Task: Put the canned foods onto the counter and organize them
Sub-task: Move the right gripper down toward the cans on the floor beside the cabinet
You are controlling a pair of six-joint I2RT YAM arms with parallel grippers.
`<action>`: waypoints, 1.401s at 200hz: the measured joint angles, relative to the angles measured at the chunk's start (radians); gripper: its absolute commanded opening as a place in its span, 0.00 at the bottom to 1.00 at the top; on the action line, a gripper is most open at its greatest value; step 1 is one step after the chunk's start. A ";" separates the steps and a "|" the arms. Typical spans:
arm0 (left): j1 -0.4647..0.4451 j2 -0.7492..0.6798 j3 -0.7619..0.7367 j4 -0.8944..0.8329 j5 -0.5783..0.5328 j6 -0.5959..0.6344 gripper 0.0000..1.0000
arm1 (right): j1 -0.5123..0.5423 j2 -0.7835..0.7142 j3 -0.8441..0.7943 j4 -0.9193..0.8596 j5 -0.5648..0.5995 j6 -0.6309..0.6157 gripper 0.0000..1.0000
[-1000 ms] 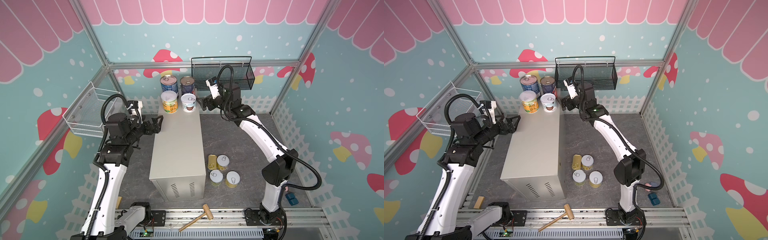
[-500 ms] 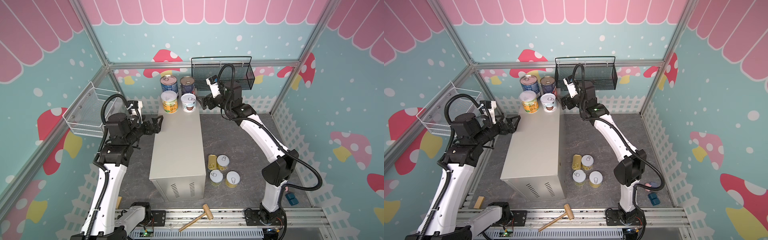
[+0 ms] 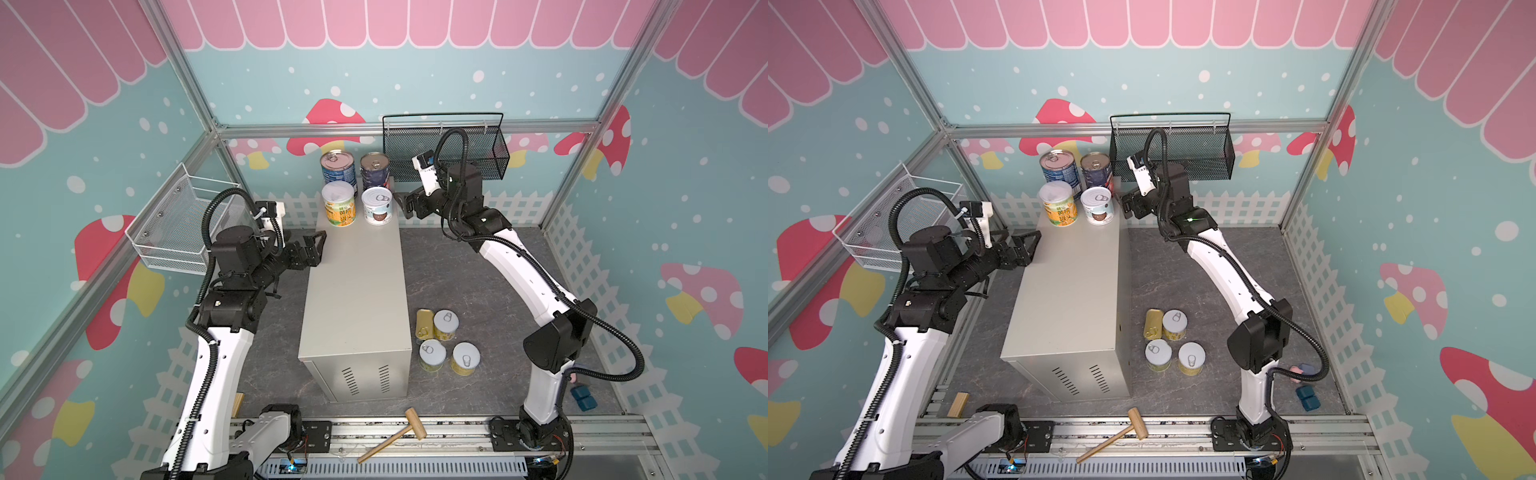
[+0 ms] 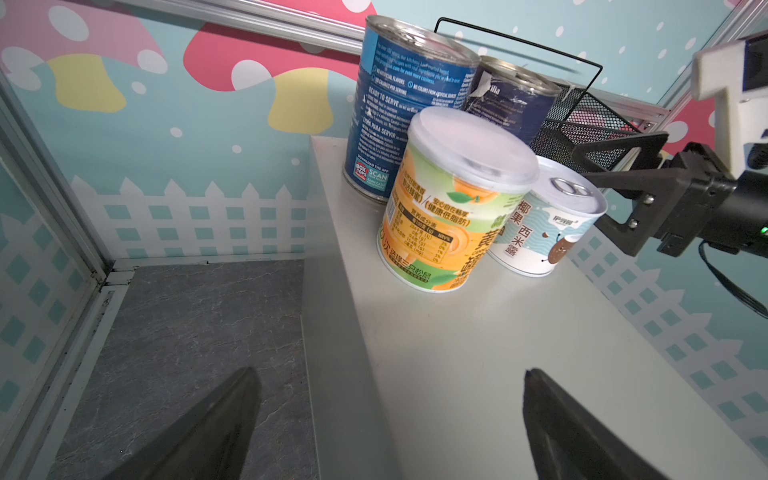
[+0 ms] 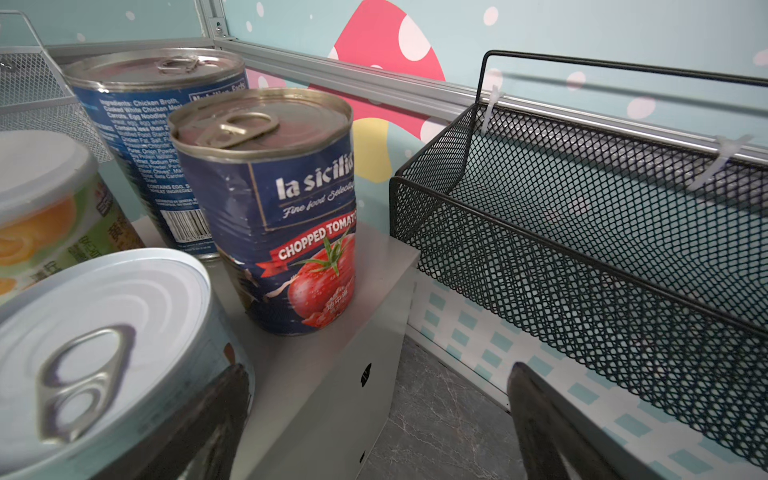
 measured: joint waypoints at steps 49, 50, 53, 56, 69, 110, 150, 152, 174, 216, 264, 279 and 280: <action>0.000 0.000 0.000 0.000 0.000 0.000 0.99 | 0.003 0.000 0.000 0.000 -0.029 -0.003 0.99; 0.000 0.000 0.000 0.000 0.000 0.000 0.99 | 0.003 0.000 0.000 0.000 -0.029 -0.003 0.99; 0.000 0.000 0.000 0.000 0.000 0.000 0.99 | 0.003 0.000 0.000 0.000 -0.031 -0.003 0.99; 0.000 0.000 0.000 0.000 0.000 0.000 0.99 | 0.005 0.000 0.000 0.000 -0.033 -0.004 0.99; 0.000 0.000 0.000 0.000 0.000 0.000 0.99 | 0.008 0.000 0.000 0.000 -0.037 -0.005 0.99; 0.000 0.000 0.000 0.000 0.000 0.000 0.99 | 0.012 -0.010 -0.001 0.000 -0.025 -0.008 0.99; 0.000 0.000 0.000 0.000 0.000 0.000 0.99 | 0.012 -0.019 -0.001 0.000 0.013 -0.011 0.99; 0.000 0.000 0.000 0.000 0.000 0.000 0.99 | 0.012 -0.019 -0.001 0.000 0.014 -0.011 0.99; 0.000 0.000 0.000 0.000 0.000 0.000 0.99 | 0.012 -0.019 -0.001 -0.005 0.038 -0.011 0.99; 0.000 0.000 0.000 0.000 0.000 0.000 0.99 | 0.005 -0.082 -0.076 -0.039 0.107 0.012 0.99; 0.000 0.000 0.000 0.000 0.000 0.000 0.99 | -0.016 -0.433 -0.488 -0.084 0.238 0.090 1.00; 0.000 0.000 0.000 0.000 0.003 0.000 0.99 | -0.018 -0.549 -0.609 -0.112 0.270 0.131 1.00; 0.000 0.000 0.000 0.000 0.003 0.000 0.99 | -0.018 -0.553 -0.615 -0.113 0.272 0.132 1.00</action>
